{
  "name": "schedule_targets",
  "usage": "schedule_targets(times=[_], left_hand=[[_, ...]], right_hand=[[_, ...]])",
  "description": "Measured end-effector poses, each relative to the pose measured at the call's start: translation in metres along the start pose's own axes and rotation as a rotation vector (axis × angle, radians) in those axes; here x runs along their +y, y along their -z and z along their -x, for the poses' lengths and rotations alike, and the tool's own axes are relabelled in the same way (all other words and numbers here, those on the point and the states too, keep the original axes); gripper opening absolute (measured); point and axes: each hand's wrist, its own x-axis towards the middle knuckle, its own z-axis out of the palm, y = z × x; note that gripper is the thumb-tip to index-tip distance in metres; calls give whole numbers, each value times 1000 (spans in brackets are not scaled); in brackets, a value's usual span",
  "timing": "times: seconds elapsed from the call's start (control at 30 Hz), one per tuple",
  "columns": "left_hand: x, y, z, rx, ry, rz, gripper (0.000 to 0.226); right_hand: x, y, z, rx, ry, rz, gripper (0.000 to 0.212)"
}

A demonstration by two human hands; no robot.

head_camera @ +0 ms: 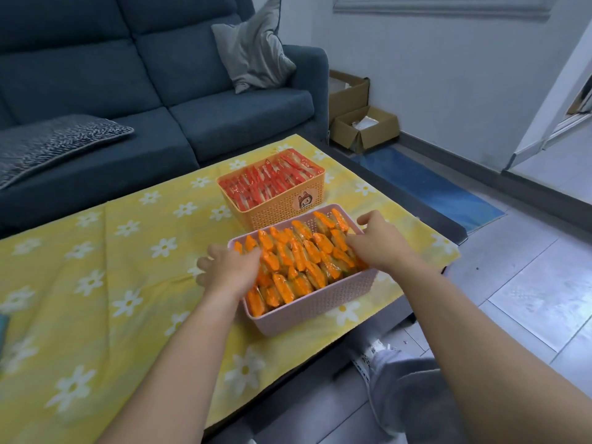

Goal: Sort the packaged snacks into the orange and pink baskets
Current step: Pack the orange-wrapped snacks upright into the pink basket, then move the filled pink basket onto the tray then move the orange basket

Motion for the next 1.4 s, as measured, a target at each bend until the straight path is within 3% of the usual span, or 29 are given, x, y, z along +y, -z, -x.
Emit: schedule_targets(times=[0.1, 0.2, 0.37, 0.47, 0.63, 0.9, 1.4], left_hand=[[-12, 8, 13, -290, 133, 424, 34], [-16, 14, 22, -319, 98, 456, 16], [-24, 47, 32, -132, 21, 452, 20], [-33, 75, 37, -34, -11, 469, 17], [-73, 127, 47, 67, -21, 587, 18], [-178, 225, 62, 222, 74, 647, 15], [-359, 371, 17, 432, 232, 777, 14]], right_hand=[[-4, -3, 9, 15, -31, -103, 54], [-7, -7, 21, 79, 17, -125, 52], [-24, -21, 46, 159, 53, -226, 54], [-41, -30, 58, 141, 96, -228, 33], [-81, -44, 88, 48, 198, -292, 21], [-182, -112, 146, -179, 366, -224, 30], [-331, -298, 210, -469, 343, -188, 18]])
